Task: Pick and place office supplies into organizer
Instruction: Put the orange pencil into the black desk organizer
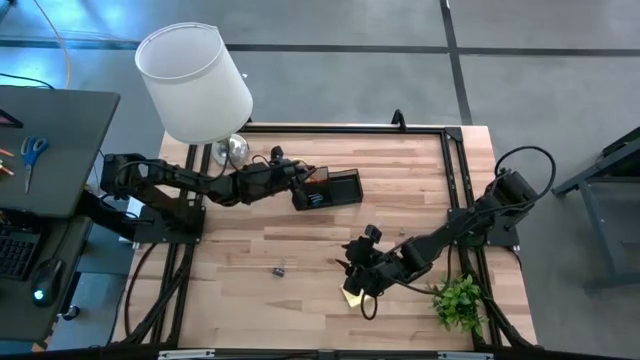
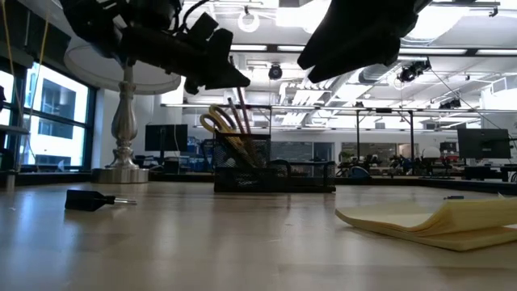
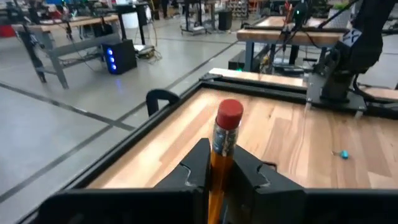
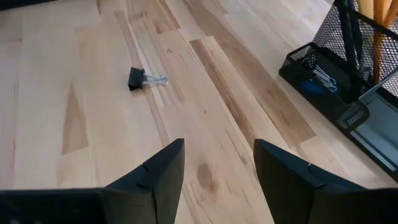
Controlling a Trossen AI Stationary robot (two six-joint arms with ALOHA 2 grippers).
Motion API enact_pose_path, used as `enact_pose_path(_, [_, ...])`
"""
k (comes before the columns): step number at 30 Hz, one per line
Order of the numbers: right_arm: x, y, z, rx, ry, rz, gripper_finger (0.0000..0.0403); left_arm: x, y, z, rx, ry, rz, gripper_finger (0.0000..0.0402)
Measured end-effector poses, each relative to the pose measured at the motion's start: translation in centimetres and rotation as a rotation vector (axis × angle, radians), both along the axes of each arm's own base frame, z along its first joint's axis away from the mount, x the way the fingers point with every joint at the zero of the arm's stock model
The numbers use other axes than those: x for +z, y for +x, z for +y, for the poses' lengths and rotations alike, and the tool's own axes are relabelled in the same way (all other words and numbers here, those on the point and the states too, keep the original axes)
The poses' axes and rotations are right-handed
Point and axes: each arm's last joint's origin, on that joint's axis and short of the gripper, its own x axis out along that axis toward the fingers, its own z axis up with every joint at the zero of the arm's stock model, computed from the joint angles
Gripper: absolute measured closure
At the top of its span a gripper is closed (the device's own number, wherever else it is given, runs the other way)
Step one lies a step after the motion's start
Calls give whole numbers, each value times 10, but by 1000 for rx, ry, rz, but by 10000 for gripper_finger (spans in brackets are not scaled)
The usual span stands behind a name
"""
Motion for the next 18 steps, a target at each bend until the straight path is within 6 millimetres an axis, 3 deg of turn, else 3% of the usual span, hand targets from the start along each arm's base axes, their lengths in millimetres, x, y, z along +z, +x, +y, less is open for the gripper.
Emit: enact_pose_path(18, [0,2,-3,23,-26,14,214,-21,3,3,104,-43,69,280])
